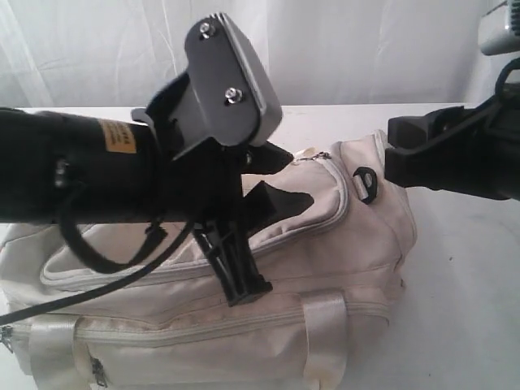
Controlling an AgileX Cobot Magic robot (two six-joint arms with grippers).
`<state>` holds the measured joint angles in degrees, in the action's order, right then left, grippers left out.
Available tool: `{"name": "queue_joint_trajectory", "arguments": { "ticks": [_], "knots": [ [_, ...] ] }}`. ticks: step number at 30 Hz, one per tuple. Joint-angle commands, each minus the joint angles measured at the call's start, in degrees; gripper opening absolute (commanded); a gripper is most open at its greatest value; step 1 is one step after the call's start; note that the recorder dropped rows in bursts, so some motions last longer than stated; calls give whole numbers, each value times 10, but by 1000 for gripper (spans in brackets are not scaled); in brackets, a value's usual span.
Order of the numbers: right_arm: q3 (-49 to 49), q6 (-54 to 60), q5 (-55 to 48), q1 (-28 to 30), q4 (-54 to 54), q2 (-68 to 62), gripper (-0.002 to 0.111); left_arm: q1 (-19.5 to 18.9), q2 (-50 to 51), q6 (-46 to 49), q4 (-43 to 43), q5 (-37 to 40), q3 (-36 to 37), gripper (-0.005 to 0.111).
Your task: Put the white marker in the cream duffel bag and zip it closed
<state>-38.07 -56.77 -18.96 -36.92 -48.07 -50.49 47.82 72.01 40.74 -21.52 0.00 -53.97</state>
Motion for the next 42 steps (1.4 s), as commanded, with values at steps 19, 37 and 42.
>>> {"name": "queue_joint_trajectory", "arguments": {
  "ticks": [19,37,42],
  "knots": [
    [-125,74,126,0,-60,-272,0,-187,24,-59,-8,-129,42,22],
    [-154,75,81,110,-61,-444,0,-461,199,-80,-16,-224,131,22],
    [-147,75,86,138,-61,-471,0,-472,205,-93,-16,-257,135,22]
  ]
}}
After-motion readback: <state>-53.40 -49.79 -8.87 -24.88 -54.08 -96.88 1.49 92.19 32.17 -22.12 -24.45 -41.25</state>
